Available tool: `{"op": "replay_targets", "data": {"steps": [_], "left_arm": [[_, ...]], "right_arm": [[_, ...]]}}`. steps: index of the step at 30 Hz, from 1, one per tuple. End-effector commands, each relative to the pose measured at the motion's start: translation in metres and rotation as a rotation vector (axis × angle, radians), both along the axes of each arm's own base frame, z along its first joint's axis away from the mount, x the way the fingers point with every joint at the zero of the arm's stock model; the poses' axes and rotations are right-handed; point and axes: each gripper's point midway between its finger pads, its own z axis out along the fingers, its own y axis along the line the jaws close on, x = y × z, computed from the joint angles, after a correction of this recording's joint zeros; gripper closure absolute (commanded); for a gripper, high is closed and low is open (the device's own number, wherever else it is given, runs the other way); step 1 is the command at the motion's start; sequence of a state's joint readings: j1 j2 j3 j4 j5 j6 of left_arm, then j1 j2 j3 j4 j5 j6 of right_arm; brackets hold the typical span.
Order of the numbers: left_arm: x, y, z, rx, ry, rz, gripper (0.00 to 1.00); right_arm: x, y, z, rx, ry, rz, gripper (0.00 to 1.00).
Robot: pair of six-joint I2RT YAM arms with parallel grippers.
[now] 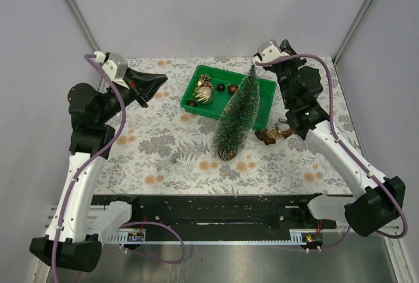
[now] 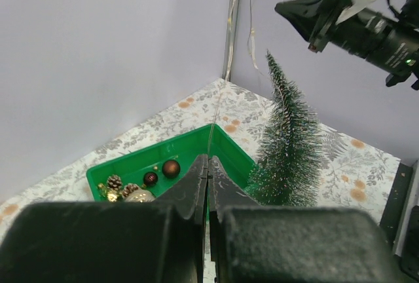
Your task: Decorate the small christmas tree
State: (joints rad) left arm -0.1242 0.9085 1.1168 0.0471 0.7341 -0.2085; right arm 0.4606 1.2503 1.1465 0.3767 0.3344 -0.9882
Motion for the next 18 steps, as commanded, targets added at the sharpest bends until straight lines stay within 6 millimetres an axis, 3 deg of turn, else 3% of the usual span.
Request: {"op": "replay_targets", "data": {"steps": [1,4,8,13,18], "left_arm": [[0.013,-0.015,-0.016,-0.026,0.091,-0.062,0.99],[0.023,-0.032,-0.029,-0.009,0.128,-0.086,0.98],[0.051,-0.045,-0.050,-0.006,0.213,-0.045,0.96],[0.090,-0.041,-0.065,-0.009,0.276,0.071,0.96],[0.105,-0.055,-0.074,0.034,0.288,0.072,0.94]], "right_arm": [[-0.010,0.022,0.041,0.144,-0.088,0.193,1.00],[-0.001,0.022,0.037,0.188,-0.064,0.221,1.00],[0.022,0.010,0.026,0.239,-0.023,0.177,1.00],[0.066,-0.025,-0.001,0.318,0.068,-0.011,1.00],[0.104,-0.065,-0.046,0.352,0.182,-0.224,1.00]]}}
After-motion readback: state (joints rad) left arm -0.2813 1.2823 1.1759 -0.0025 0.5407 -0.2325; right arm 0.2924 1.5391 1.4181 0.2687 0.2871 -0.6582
